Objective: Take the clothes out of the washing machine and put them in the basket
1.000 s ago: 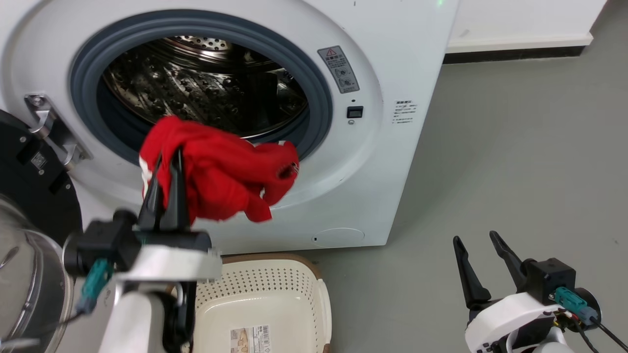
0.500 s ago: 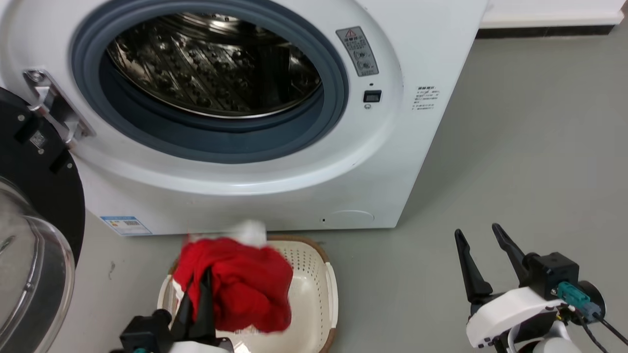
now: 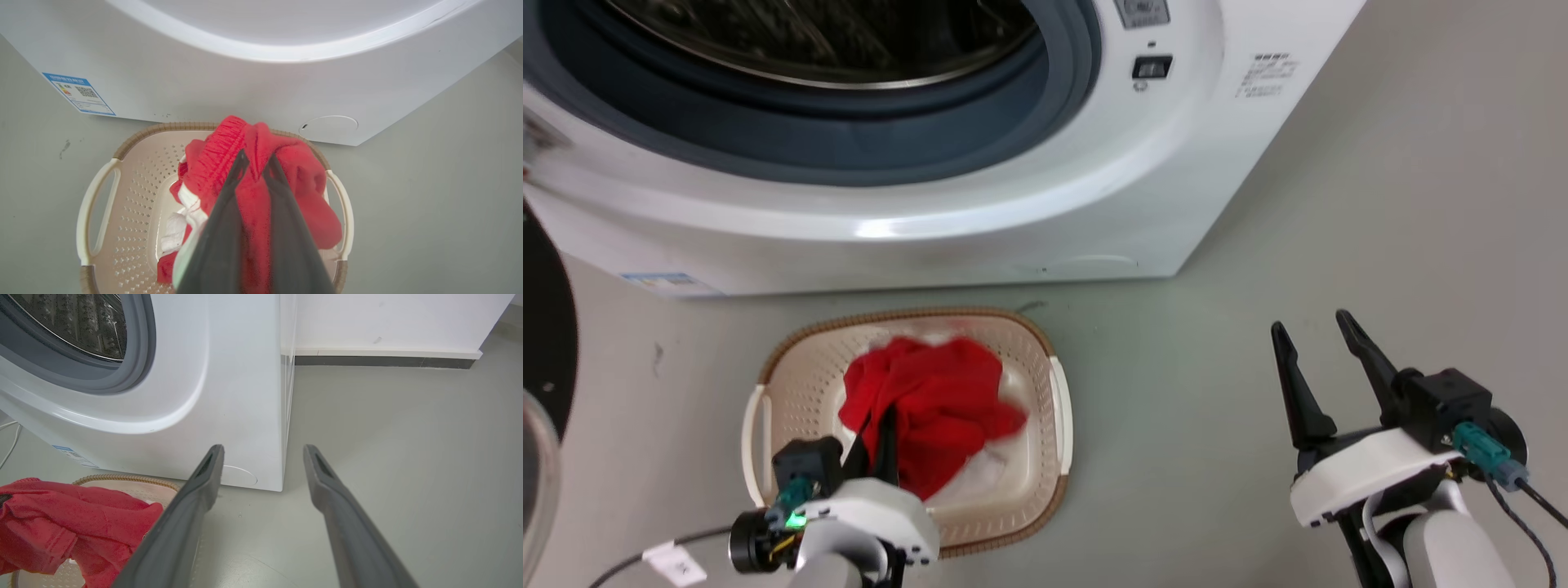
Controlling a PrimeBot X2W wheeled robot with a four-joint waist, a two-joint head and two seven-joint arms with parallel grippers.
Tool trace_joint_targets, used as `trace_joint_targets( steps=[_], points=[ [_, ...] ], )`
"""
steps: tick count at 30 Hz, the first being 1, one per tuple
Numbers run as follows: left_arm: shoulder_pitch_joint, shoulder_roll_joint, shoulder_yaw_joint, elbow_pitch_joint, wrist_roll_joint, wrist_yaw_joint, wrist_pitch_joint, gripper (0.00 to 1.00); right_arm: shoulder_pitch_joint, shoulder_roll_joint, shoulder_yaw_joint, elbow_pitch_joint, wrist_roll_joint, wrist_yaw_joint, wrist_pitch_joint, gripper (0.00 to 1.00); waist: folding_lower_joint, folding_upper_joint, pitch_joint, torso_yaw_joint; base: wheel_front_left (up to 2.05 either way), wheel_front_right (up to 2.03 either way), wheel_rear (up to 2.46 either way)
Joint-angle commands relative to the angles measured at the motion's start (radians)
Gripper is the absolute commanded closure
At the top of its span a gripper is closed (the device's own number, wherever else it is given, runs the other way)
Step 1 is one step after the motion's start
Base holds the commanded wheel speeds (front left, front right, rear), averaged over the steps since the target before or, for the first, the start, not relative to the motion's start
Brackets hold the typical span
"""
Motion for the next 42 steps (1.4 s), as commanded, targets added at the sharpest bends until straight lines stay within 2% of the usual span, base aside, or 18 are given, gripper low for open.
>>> trace_joint_targets(
  steps=[1, 13, 21, 25, 26, 28, 32, 35, 41, 42],
  points=[
    [-0.064, 0.003, 0.001, 0.067, 0.002, -0.007, -0.007, 1.00, -0.031, 0.002, 0.003, -0.003, 0.006, 0.000, -0.011, 0.00, -0.0001, 0.0000, 0.093, -0.022, 0.00, 0.00, 0.00],
    [-0.447, 0.002, 0.019, 0.532, -0.010, -0.014, -0.012, 1.00, -0.149, 0.002, 0.041, 0.020, 0.021, 0.000, -0.056, 0.00, -0.0001, 0.0000, 0.344, -0.052, 0.00, 0.00, 0.00],
    [-0.587, 0.021, 0.009, 0.729, -0.011, -0.020, -0.006, 1.00, -0.202, 0.002, 0.068, 0.066, 0.042, 0.000, -0.095, 0.00, -0.0001, 0.0000, 0.421, -0.082, 0.00, 0.00, 0.00],
    [-0.617, 0.038, 0.003, 0.777, -0.008, -0.019, -0.003, 1.00, -0.219, 0.002, 0.080, 0.087, 0.052, 0.000, -0.110, 0.00, -0.0001, 0.0000, 0.436, -0.099, 0.00, 0.00, 0.00],
    [-0.620, 0.044, -0.001, 0.783, -0.005, -0.019, -0.003, 0.95, -0.222, 0.002, 0.080, 0.092, 0.054, 0.000, -0.114, 0.00, -0.0001, 0.0000, 0.438, -0.101, 0.00, 0.00, 0.00],
    [-0.622, 0.052, -0.007, 0.794, -0.005, -0.024, 0.001, 0.00, -0.227, 0.002, 0.082, 0.104, 0.060, 0.000, -0.120, 0.00, -0.0001, 0.0000, 0.437, -0.105, 0.00, 0.00, 0.00],
    [-0.599, 0.059, -0.002, 0.803, -0.014, -0.025, -0.006, 0.00, -0.223, 0.002, 0.072, 0.138, 0.059, 0.000, -0.136, 0.00, -0.0001, 0.0000, 0.385, -0.102, 0.00, 0.00, 0.00],
    [-0.564, 0.049, 0.005, 0.781, -0.023, -0.033, -0.012, 0.00, -0.206, 0.001, 0.062, 0.166, 0.054, 0.000, -0.146, 0.00, -0.0001, 0.0000, 0.296, -0.091, 0.00, 0.00, 0.00],
    [-0.422, 0.038, 0.028, 0.584, -0.005, -0.037, -0.012, 0.00, -0.151, 0.001, 0.021, 0.189, 0.027, 0.000, -0.151, 0.00, -0.0001, 0.0000, 0.094, -0.061, 0.00, 0.00, 0.00],
    [-0.422, 0.038, 0.028, 0.584, -0.005, -0.037, -0.012, 0.00, -0.151, 0.001, 0.021, 0.189, 0.027, 0.000, -0.151, 0.00, -0.0001, 0.0000, 0.094, -0.061, 0.00, 0.00, 0.00]
  ],
)
